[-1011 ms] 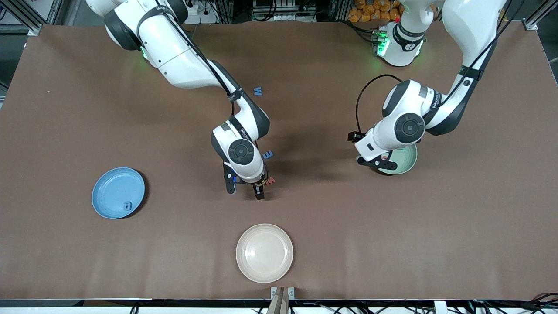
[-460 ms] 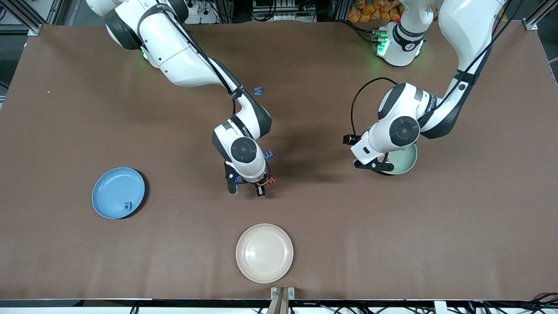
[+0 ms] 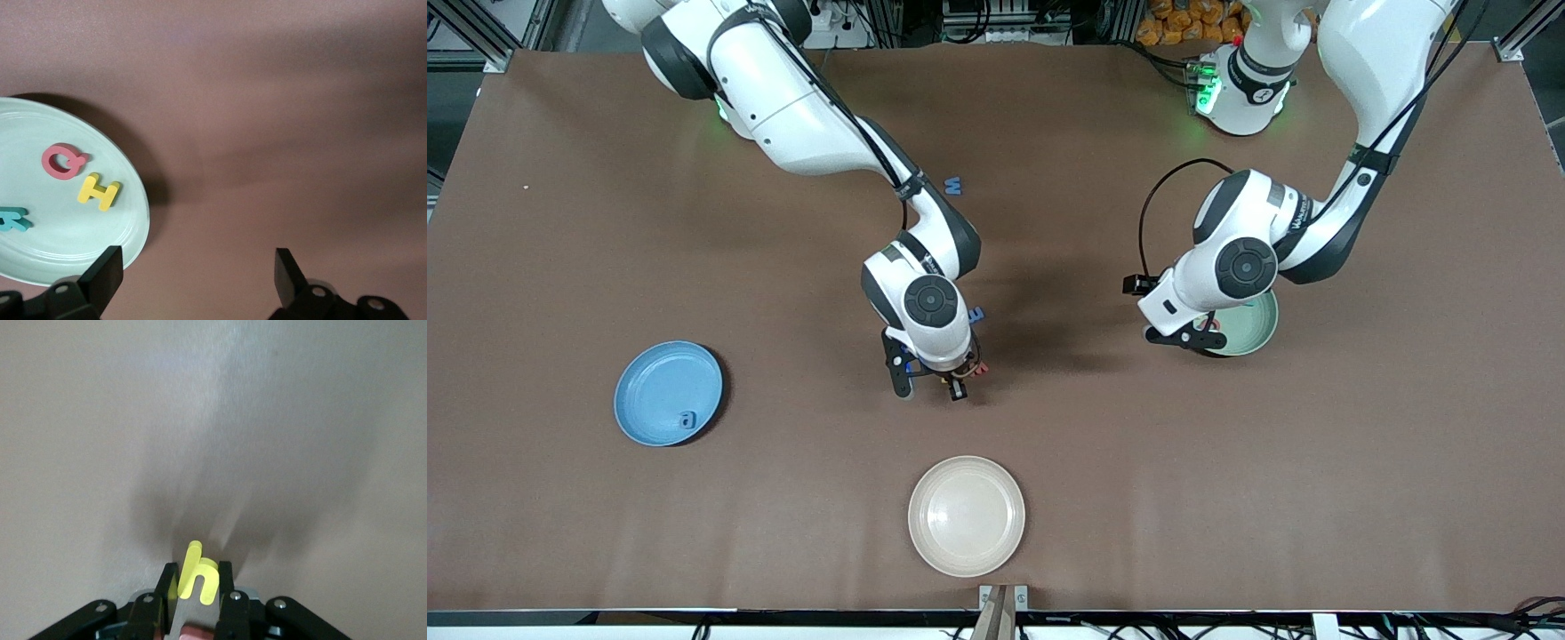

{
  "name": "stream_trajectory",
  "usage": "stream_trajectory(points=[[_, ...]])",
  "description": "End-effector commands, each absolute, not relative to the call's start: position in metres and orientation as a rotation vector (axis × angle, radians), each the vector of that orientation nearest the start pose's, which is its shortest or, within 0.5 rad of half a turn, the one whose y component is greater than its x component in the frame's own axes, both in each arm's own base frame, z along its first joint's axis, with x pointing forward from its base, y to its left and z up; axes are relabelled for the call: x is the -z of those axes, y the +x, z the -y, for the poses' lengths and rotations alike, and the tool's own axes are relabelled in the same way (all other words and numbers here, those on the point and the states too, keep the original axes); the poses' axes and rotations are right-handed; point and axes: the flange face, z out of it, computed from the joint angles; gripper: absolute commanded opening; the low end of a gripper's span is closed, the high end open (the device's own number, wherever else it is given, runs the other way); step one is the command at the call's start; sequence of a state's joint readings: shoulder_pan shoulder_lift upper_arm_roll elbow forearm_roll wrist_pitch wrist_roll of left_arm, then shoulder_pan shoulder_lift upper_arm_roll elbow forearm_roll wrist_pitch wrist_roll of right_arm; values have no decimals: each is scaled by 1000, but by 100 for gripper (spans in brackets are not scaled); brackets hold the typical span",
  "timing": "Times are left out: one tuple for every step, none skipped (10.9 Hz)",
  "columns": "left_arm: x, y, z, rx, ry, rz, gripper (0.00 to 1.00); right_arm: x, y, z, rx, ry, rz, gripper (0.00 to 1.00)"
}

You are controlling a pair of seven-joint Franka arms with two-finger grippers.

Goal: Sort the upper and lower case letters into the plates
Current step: 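Lift the yellow h with the right gripper while the left gripper withdraws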

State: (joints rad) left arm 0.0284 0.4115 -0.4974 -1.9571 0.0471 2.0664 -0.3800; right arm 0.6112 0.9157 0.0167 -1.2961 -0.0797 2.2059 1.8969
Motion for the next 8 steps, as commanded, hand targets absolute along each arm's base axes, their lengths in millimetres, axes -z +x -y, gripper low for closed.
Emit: stream_trajectory(points=[[-279,533,260,-495,-3173,-57,100,-221,626,-405,107,-2658,-1727,0],[-283,532,266,-533,-3200,98,100,-232,638,-383,106,-2676,-1691,0],[-287,528,281,-573,-3212,226,100,-237,637,-365,88,-2749,-1629,0],[-282,520,296,-614,-3219,275,100,-243,636,-338,67,-2812,-1563,0],[-286,516,321,-625,-3242,300,100,-253,635,-307,47,-2862,-1502,0],[-287,511,341,-629,-3236,376,100,-265,632,-273,25,-2914,-1422,0],[-288,509,363,-617,-3230,456,100,-274,633,-237,5,-2952,-1357,0],[-292,497,388,-593,-3223,433,100,-277,636,-209,-15,-2983,-1300,0]])
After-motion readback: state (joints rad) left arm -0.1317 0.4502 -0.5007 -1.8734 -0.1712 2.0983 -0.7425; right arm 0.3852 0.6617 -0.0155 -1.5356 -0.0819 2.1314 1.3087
